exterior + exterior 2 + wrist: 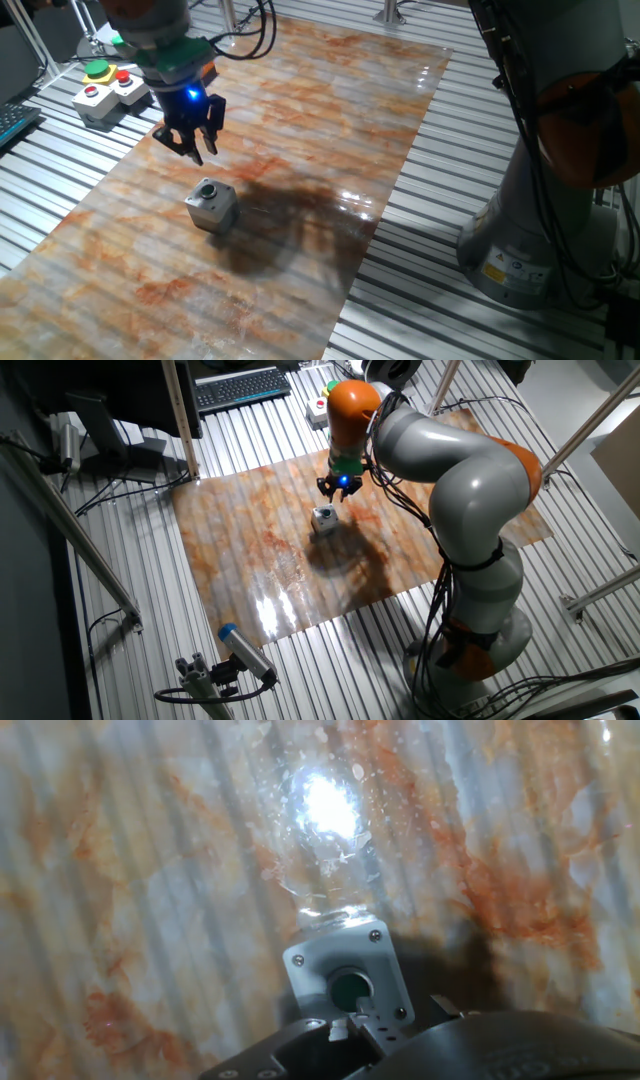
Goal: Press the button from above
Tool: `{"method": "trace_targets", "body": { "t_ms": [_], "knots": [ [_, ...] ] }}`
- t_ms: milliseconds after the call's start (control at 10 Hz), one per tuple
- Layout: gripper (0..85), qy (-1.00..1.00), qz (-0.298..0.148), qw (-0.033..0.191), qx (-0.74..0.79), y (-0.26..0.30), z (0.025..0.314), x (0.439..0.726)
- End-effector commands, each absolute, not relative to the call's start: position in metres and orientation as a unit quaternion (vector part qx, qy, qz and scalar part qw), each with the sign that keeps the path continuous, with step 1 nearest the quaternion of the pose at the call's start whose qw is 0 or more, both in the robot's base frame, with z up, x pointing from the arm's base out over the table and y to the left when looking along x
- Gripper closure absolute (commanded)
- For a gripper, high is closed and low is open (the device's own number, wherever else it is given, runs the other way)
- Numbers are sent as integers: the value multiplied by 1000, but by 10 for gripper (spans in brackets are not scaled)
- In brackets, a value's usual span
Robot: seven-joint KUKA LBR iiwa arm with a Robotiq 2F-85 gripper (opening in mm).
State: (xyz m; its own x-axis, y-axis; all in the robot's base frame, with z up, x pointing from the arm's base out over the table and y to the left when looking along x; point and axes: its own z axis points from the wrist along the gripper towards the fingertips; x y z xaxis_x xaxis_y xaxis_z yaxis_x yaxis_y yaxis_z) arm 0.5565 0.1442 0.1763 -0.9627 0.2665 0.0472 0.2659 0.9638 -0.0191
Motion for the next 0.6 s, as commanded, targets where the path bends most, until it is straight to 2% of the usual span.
{"method": "trace_targets", "body": {
  "t_ms": [0, 400, 500],
  "knots": [
    [510, -990, 9, 24, -136, 146, 181, 556],
    [510, -991, 3, 20, -133, 147, 185, 557],
    [680, -991, 0, 19, -132, 147, 186, 557]
  ]
}}
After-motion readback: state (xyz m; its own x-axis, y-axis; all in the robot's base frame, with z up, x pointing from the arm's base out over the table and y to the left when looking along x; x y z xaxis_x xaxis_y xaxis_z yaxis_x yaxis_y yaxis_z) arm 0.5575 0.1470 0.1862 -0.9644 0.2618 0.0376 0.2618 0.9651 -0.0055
